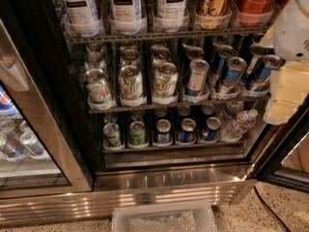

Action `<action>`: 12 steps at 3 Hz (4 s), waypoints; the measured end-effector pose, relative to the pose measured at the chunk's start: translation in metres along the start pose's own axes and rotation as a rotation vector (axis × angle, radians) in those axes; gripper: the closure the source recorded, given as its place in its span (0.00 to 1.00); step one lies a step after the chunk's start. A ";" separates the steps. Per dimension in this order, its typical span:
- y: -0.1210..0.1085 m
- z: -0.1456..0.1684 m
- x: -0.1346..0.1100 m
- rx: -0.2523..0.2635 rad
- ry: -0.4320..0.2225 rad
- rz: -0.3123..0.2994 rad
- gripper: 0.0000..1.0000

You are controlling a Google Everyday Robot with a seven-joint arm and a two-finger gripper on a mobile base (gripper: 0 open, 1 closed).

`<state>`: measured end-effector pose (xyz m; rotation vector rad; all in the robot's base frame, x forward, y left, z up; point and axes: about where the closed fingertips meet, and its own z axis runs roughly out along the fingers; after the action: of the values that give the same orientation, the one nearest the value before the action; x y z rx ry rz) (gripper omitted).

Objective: Pick coke can from top shelf of fridge

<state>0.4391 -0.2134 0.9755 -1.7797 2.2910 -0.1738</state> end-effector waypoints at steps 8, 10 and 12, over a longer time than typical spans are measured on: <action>0.002 0.009 0.024 0.318 -0.552 0.558 0.00; -0.001 0.011 0.015 0.321 -0.572 0.558 0.00; -0.018 0.007 0.000 0.483 -0.751 0.644 0.00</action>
Offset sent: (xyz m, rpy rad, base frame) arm 0.0120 -0.0312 -0.0069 0.3711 -0.2865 -0.4061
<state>0.4573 -0.2177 0.9730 -0.6504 1.8990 0.0538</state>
